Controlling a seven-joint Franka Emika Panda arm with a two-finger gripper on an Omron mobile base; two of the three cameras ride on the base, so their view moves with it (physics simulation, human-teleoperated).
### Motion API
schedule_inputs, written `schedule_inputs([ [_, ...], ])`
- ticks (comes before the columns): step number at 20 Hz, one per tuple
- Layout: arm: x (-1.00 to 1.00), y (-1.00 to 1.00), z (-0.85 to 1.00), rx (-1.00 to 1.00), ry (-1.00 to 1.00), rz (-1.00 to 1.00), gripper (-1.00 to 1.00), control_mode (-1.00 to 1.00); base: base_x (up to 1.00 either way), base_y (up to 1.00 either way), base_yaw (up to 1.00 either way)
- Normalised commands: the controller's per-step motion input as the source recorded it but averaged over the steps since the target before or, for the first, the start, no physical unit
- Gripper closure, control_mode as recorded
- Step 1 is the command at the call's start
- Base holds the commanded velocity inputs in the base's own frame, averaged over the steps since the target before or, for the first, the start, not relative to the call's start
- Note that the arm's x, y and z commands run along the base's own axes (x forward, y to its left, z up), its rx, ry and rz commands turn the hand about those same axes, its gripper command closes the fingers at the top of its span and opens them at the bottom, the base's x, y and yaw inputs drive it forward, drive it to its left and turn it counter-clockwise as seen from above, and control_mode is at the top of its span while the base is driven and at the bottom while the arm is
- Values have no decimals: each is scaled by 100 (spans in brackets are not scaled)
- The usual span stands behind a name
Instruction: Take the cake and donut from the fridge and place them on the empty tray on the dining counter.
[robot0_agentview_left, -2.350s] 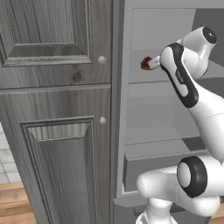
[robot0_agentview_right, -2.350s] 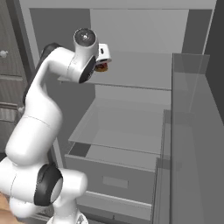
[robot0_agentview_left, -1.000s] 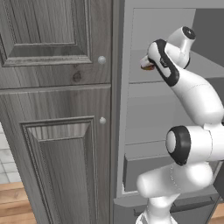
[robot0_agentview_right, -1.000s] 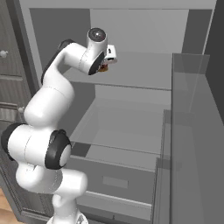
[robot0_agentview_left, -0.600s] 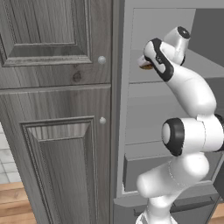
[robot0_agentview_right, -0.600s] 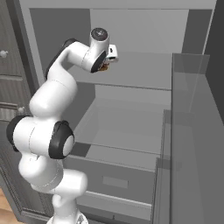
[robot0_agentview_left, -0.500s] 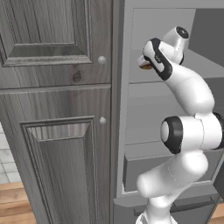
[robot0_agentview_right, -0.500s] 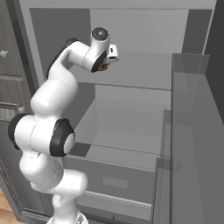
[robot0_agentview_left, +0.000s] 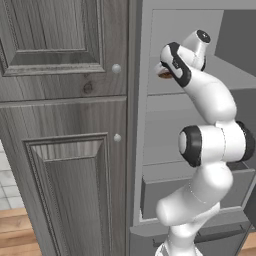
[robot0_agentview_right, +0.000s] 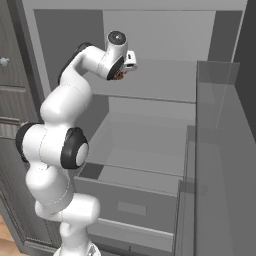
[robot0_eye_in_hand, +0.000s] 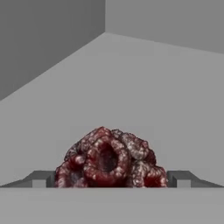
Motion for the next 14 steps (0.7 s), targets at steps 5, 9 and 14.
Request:
schedule_inputs([
  [5, 22, 0, -19, 0, 0, 0, 100, -100, 0, 0, 0],
  [9, 14, 0, -2, 0, 0, 0, 100, -100, 0, 0, 0],
  [14, -21, -2, 0, 0, 0, 0, 100, -100, 0, 0, 0],
])
